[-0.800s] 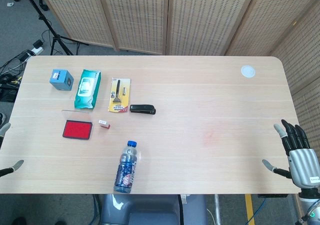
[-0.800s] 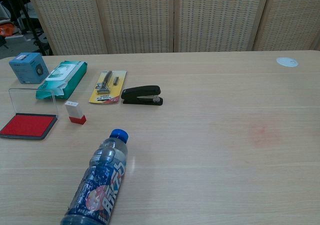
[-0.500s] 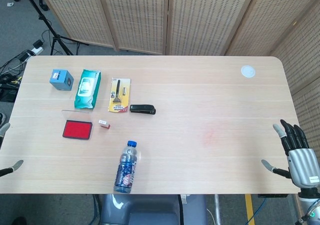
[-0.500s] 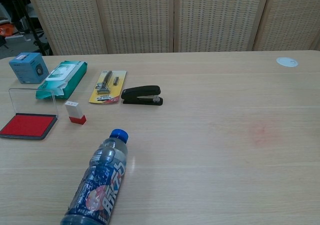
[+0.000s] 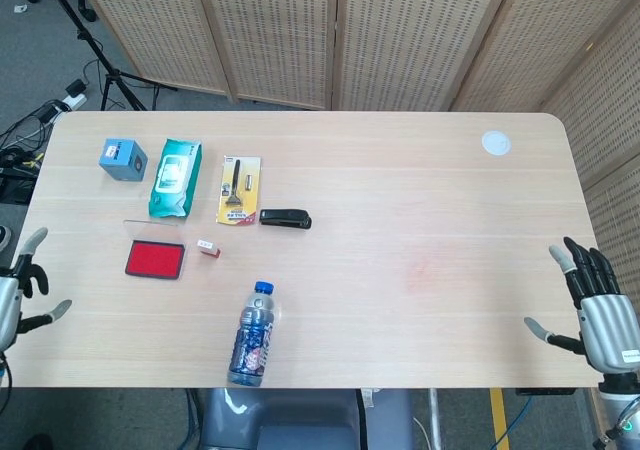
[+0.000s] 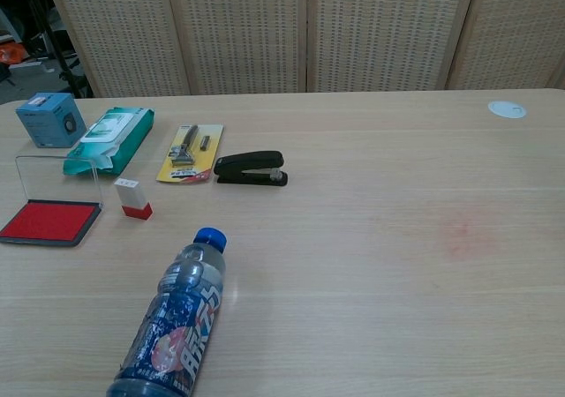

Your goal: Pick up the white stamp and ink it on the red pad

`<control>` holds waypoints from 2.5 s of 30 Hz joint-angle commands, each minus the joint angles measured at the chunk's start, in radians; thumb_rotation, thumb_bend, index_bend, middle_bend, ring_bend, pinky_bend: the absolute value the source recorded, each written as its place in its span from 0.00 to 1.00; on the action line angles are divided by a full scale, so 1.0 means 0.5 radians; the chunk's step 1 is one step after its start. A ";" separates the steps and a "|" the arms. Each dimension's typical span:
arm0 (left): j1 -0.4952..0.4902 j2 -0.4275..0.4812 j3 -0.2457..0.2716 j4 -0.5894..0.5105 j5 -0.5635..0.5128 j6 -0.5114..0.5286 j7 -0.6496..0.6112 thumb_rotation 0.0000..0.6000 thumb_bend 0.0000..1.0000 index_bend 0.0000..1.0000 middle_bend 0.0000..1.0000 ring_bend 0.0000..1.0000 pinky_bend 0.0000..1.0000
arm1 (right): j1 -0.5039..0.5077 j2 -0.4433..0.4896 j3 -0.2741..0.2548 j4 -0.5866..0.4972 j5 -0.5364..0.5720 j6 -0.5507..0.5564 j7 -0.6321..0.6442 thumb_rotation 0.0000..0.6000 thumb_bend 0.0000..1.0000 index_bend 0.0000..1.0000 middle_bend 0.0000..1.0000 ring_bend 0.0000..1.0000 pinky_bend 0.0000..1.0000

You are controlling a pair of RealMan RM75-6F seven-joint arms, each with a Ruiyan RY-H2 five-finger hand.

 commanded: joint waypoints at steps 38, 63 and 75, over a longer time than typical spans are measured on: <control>-1.065 -0.690 -0.280 0.281 -1.207 -1.132 0.893 1.00 0.26 0.49 0.98 1.00 0.96 | 0.047 0.064 0.059 0.111 0.178 -0.170 0.418 1.00 0.00 0.00 0.00 0.00 0.00; -1.154 -0.908 -0.229 0.519 -1.265 -1.106 0.912 1.00 0.27 0.50 0.99 1.00 0.96 | 0.058 0.077 0.055 0.118 0.181 -0.208 0.494 1.00 0.00 0.00 0.00 0.00 0.00; -1.204 -0.956 -0.235 0.581 -1.387 -1.125 1.009 1.00 0.28 0.52 0.99 1.00 0.96 | 0.059 0.083 0.059 0.130 0.189 -0.214 0.536 1.00 0.00 0.00 0.00 0.00 0.00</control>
